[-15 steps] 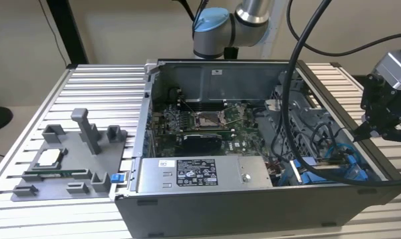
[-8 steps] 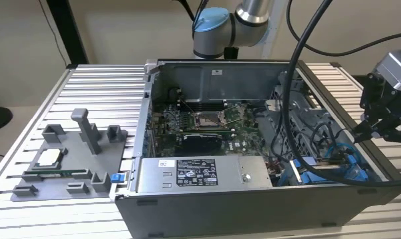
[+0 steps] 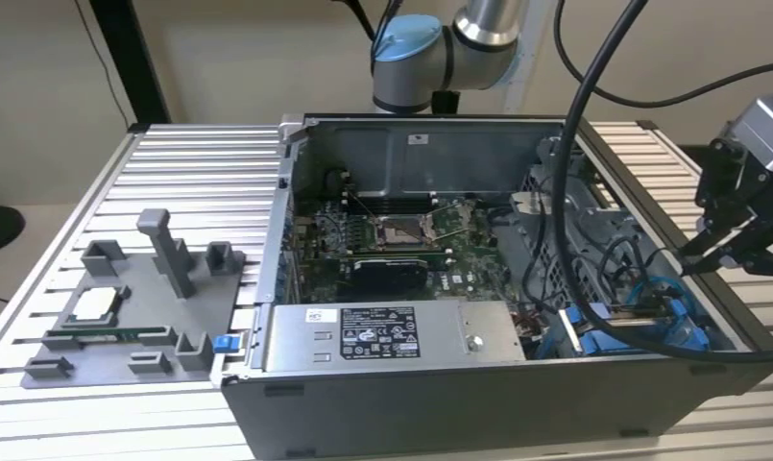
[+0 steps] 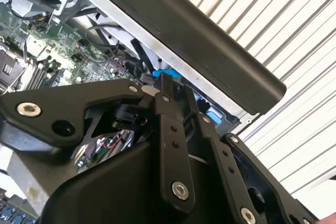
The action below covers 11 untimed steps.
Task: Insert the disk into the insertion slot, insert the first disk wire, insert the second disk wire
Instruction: 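Insert the second disk wire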
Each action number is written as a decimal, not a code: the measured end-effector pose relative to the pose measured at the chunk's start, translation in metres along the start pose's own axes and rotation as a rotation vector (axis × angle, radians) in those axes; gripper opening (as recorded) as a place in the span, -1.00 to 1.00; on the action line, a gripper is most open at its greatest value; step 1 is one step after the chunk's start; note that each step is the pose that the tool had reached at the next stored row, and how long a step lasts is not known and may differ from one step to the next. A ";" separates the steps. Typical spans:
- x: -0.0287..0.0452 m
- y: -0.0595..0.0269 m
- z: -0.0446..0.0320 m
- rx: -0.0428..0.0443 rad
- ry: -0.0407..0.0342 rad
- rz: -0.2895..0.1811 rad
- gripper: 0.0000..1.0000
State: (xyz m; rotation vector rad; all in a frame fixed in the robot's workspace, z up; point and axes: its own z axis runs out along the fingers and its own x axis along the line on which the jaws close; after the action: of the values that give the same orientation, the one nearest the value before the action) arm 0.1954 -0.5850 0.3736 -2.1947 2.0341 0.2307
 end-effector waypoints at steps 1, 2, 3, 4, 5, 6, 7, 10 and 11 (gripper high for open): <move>0.0006 -0.0001 -0.0002 -0.0002 0.0001 -0.001 1.00; 0.0013 -0.0001 -0.0003 -0.0004 0.0001 -0.001 1.00; 0.0022 -0.0002 -0.0005 -0.0006 0.0001 -0.003 1.00; 0.0032 -0.0003 -0.0007 -0.0009 0.0002 -0.004 1.00; 0.0039 -0.0003 -0.0008 -0.0012 0.0002 -0.005 1.00; 0.0043 -0.0003 -0.0006 -0.0014 0.0002 -0.007 1.00; 0.0046 -0.0003 -0.0001 -0.0016 -0.0003 -0.007 1.00; 0.0054 -0.0003 0.0017 -0.0017 -0.0039 -0.009 1.00; 0.0055 -0.0003 0.0023 -0.0018 -0.0051 -0.010 1.00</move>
State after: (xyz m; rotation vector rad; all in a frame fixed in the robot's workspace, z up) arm 0.1960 -0.5899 0.3701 -2.2026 2.0205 0.2368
